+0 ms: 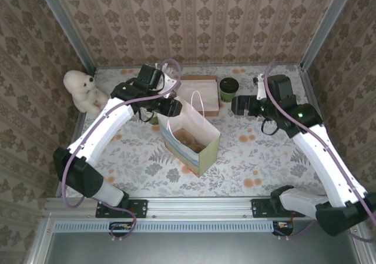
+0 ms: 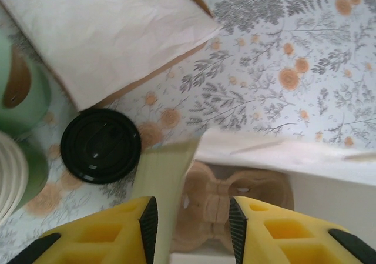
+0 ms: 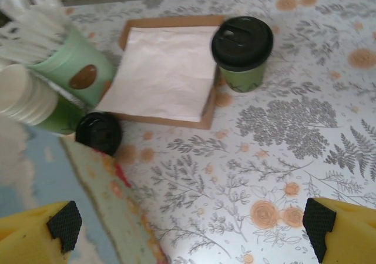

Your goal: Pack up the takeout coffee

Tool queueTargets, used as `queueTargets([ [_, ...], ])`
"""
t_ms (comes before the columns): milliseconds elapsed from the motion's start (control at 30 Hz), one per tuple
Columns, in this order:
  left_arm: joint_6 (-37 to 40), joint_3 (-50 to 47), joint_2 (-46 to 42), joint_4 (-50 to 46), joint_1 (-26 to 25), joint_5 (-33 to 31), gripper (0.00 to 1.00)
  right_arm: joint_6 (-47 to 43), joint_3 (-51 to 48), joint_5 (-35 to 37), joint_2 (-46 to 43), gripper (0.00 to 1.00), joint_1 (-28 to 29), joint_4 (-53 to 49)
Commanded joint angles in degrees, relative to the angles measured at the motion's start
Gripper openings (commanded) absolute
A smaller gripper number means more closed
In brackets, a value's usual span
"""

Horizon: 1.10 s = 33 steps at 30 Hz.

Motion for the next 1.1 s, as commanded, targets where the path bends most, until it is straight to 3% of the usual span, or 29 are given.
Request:
queueTargets([
  [0, 3.2, 3.1, 1.7, 2.4, -1.0, 4.7, 0.41, 0.0, 0.8, -3.1, 5.3, 1.0, -3.8, 3.5],
  [67, 3.4, 4.0, 2.8, 3.2, -1.0, 6.0, 0.41, -1.2, 1.7, -5.9, 9.3, 1.0, -5.2, 6.2],
  [200, 4.1, 5.9, 4.9, 3.0, -1.0, 8.3, 0.45, -3.5, 3.6, -4.2, 17.6, 1.0, -5.7, 12.2],
  [333, 4.8, 7.7, 5.9, 3.4, -1.0, 11.1, 0.54, -5.2, 12.1, -2.8, 28.1, 1.0, -6.2, 10.7],
  [433, 3.0, 8.1, 3.6, 3.2, -0.5, 7.2, 0.78, -1.9, 19.2, -1.5, 35.4, 1.0, -6.2, 7.8],
  [567, 0.9, 2.6, -5.1, 6.2, 1.0, 4.2, 0.99, -0.3, 25.0, 1.2, 42.6, 1.0, -6.3, 7.7],
  [833, -10.1, -9.4, -20.4, 10.2, 2.9, -14.5, 1.0, -2.3, 34.2, 2.8, 52.8, 1.0, -6.7, 5.4],
  [1067, -13.2, -15.1, -25.9, 11.7, 3.7, -22.5, 1.0, -3.8, 37.2, 3.1, 56.5, 1.0, -6.9, 4.0],
])
